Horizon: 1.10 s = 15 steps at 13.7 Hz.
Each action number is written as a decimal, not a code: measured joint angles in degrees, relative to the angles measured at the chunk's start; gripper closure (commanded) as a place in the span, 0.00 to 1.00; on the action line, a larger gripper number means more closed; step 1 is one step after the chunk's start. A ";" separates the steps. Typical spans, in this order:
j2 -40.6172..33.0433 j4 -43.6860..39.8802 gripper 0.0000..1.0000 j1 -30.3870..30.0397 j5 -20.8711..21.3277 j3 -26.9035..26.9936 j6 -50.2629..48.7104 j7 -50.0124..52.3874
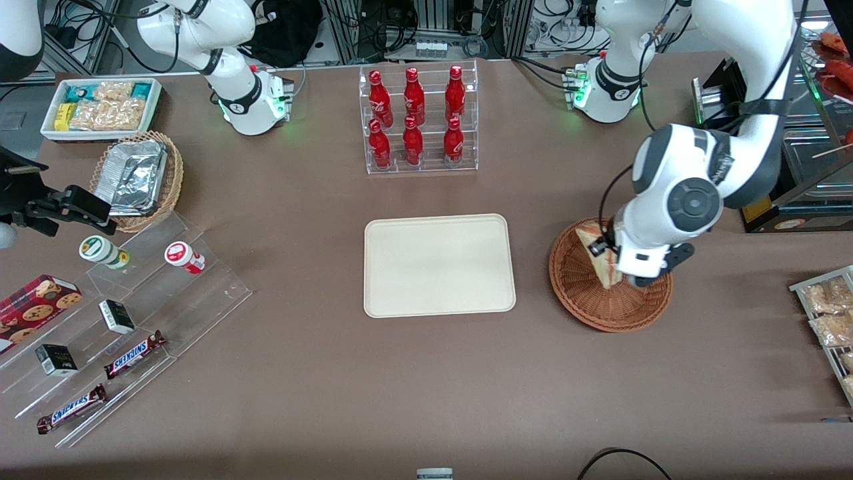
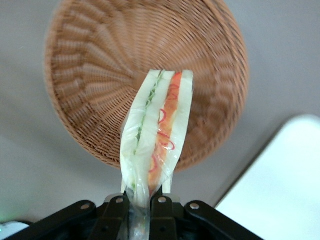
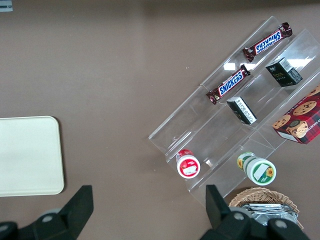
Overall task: Place sandwich from basket to tray
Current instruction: 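Lift the sandwich and carry it with the left gripper over the tray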
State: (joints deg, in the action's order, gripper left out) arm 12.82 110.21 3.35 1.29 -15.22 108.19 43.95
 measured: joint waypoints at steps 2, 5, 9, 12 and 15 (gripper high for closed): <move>0.62 -0.14 0.97 2.68 0.00 -0.33 0.05 -3.64; 3.55 -2.97 0.97 8.40 0.00 -0.45 0.34 -1.88; 10.43 -10.37 0.97 15.27 0.06 -0.54 2.34 4.37; 14.00 -12.81 0.97 19.55 0.10 -0.60 6.54 8.74; 17.84 -17.65 0.97 23.43 1.93 -0.57 7.02 14.93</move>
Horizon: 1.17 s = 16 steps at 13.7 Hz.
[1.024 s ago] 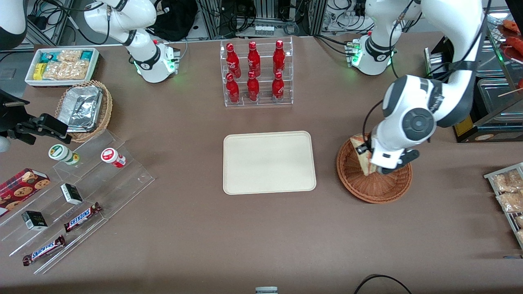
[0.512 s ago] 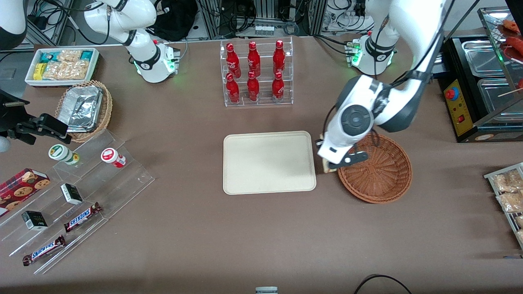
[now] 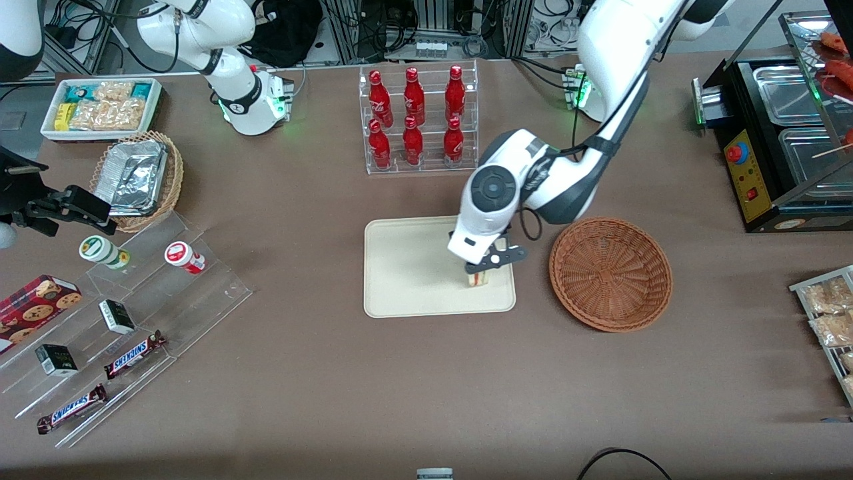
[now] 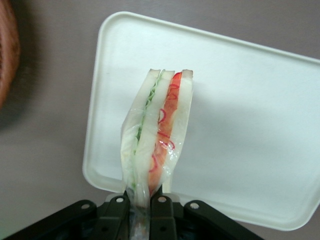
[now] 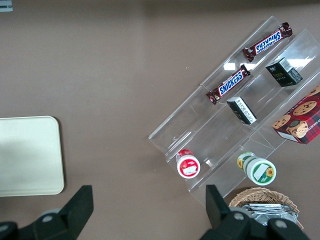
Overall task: Place sandwich from basket to tray
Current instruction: 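Lift the sandwich and carry it with the left gripper over the tray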
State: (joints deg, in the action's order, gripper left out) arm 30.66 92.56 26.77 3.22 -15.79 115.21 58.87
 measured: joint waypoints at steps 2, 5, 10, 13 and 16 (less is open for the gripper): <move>2.94 -3.31 0.97 2.10 3.68 0.00 0.00 5.10; 7.32 -6.60 0.97 4.24 7.05 0.03 2.41 10.07; 10.97 -8.61 0.95 6.60 7.23 0.03 5.16 11.30; 11.84 -9.14 0.65 7.03 7.23 0.03 5.16 11.37; 12.04 -9.30 0.00 7.09 7.23 0.03 5.16 11.37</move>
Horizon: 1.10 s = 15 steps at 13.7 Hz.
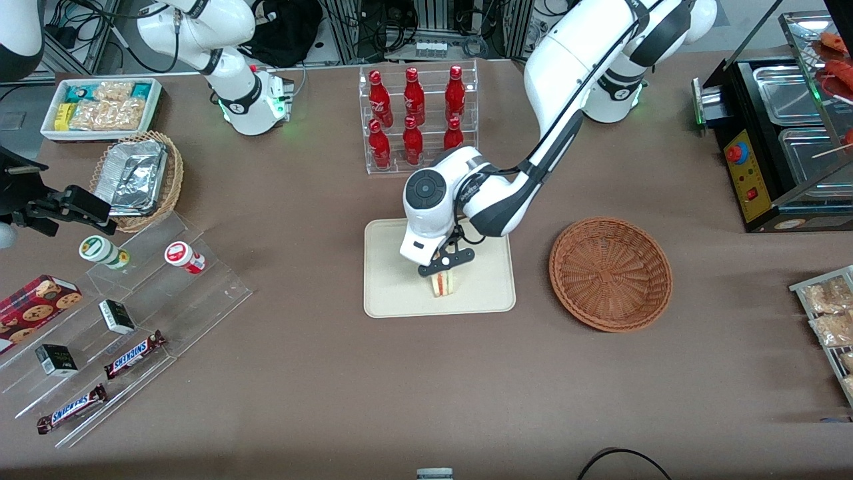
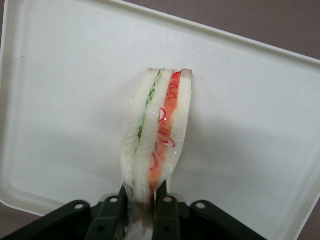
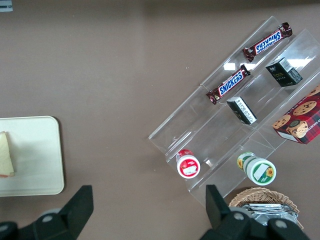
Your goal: Place sandwich from basket to tray
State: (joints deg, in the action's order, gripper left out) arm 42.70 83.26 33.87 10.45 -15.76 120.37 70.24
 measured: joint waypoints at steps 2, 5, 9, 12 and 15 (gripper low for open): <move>-0.05 -0.52 0.00 0.09 0.29 0.00 0.00 -0.01; -1.67 -1.95 0.00 0.07 0.62 0.08 -2.69 -0.02; -7.09 -2.39 0.00 -0.98 0.82 0.80 -11.18 -1.68; -9.80 -2.30 0.00 -2.17 1.05 2.82 -17.89 -5.28; -11.85 -0.34 0.00 -4.08 1.10 4.70 -21.29 -6.53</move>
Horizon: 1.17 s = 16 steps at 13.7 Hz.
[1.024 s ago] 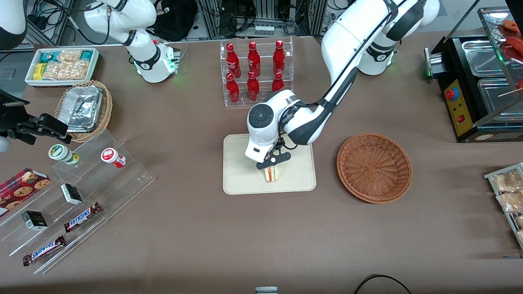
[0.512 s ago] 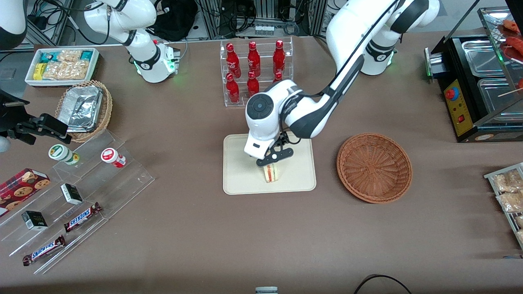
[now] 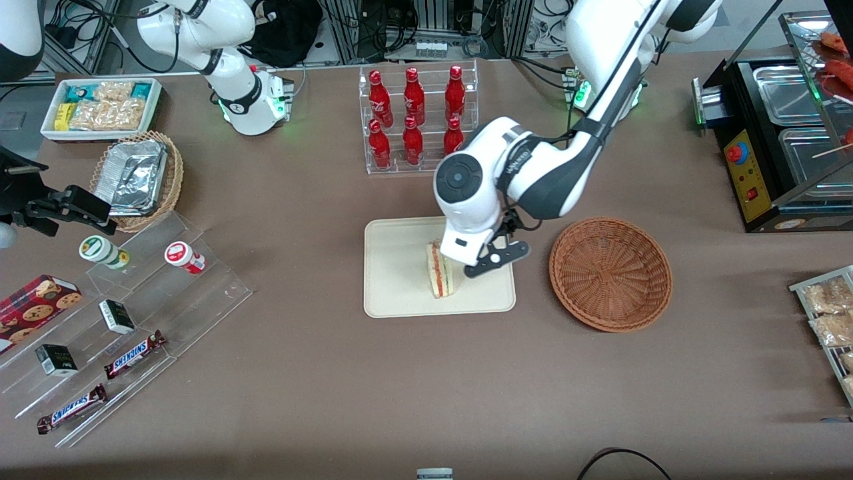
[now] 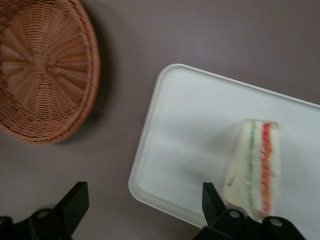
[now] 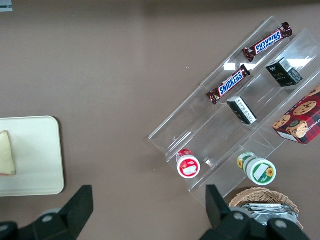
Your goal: Place sandwich from basket to tray
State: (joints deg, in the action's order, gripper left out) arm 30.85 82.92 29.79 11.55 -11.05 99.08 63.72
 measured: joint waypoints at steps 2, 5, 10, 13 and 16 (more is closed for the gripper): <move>-2.62 3.19 0.00 -3.36 -0.01 0.05 0.06 -2.50; -8.04 8.49 0.00 -8.63 -0.53 0.11 0.09 -8.04; -16.28 15.57 0.00 -16.85 -2.93 0.26 -0.04 -19.87; -20.04 17.79 0.00 -20.31 -4.58 0.01 -2.50 -25.77; -23.28 17.97 0.00 -25.98 -6.85 -2.51 -7.11 -32.87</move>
State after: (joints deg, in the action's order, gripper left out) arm 7.57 100.89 3.81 4.70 -13.57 91.96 30.85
